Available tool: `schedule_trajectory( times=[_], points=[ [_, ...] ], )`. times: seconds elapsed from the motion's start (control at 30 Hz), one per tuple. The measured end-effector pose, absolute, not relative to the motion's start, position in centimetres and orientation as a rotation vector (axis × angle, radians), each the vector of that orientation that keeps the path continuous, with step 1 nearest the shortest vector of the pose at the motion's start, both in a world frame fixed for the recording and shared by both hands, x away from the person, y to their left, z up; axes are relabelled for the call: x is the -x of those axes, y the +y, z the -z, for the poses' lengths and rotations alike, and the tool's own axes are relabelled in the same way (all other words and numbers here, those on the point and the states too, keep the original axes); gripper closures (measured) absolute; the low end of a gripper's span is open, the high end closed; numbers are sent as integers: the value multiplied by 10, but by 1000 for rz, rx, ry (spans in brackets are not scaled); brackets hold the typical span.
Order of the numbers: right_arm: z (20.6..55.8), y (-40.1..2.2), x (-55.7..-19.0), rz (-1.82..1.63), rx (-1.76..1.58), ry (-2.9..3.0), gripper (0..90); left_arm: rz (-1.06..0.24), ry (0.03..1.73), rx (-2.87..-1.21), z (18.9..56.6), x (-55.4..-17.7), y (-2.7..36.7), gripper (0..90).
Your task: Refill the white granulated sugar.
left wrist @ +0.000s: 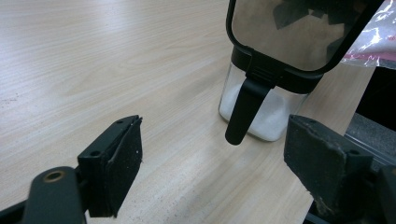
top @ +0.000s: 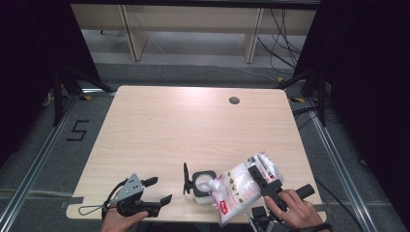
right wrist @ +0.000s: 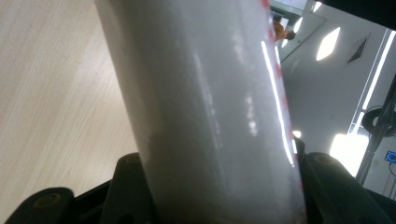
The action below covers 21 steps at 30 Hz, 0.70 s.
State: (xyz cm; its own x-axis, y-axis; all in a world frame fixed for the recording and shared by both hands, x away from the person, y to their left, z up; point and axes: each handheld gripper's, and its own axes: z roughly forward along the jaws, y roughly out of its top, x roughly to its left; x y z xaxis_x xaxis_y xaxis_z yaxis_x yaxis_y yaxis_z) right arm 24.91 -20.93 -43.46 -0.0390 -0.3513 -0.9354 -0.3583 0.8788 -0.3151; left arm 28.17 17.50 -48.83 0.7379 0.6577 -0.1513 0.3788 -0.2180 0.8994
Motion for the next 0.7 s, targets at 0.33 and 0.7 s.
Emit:
schedule_trajectory(
  times=[0.33, 0.7],
  points=[
    [428, -206, -242, -14, 607, 1589, 559, -318, 816, -1837, 488, -281, 175, 189],
    [424, -205, -239, -32, 598, 1580, 557, -312, 821, -1821, 488, -281, 173, 189]
  ],
)
